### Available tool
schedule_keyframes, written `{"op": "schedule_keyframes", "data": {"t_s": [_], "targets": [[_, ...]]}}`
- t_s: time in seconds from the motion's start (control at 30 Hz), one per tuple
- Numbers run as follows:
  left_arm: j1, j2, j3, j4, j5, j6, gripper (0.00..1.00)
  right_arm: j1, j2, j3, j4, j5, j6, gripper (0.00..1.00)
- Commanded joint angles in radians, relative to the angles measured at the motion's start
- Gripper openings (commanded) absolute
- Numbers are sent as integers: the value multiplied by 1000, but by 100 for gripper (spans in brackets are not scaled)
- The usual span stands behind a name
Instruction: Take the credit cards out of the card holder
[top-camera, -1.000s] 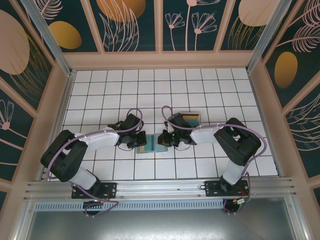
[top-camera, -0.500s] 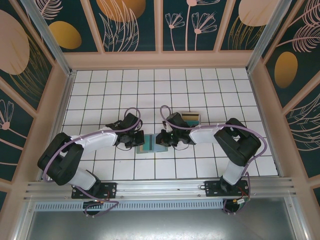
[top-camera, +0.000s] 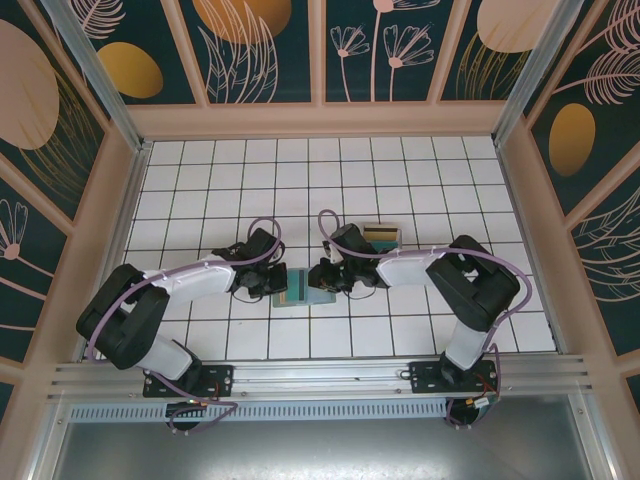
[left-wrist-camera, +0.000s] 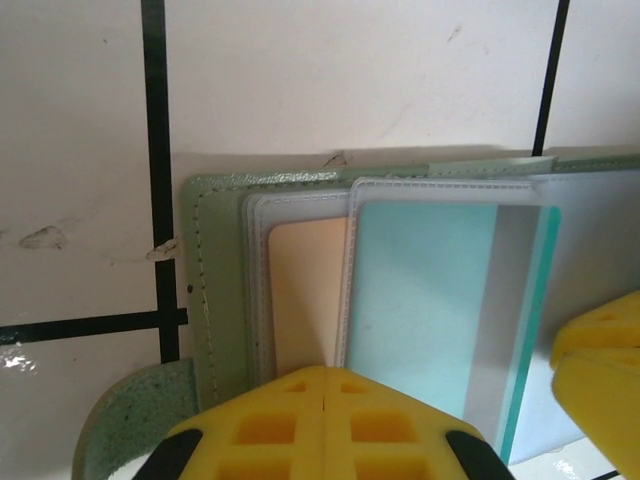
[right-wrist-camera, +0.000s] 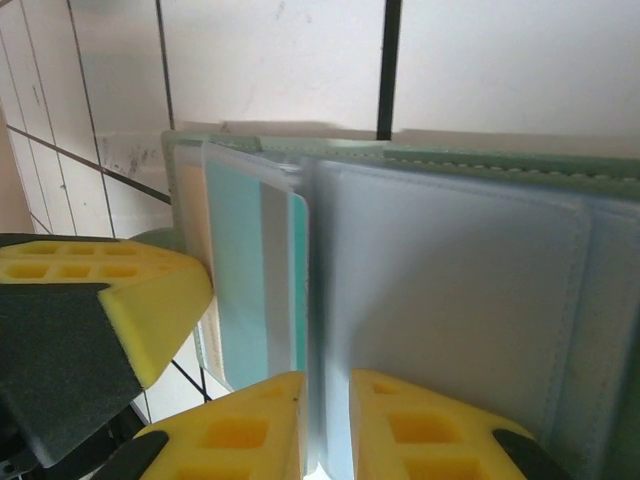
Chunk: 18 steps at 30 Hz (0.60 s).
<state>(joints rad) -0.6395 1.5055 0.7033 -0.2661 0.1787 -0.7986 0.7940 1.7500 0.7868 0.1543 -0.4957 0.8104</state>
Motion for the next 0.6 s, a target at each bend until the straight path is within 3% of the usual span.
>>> {"op": "schedule_keyframes", "data": {"t_s": [0.0, 0.57], "targets": [[7, 19, -29, -10, 5, -11, 0, 7, 22, 21, 28, -15, -3, 19], [7, 20, -38, -7, 10, -13, 0, 7, 57, 39, 53, -47, -2, 16]]}}
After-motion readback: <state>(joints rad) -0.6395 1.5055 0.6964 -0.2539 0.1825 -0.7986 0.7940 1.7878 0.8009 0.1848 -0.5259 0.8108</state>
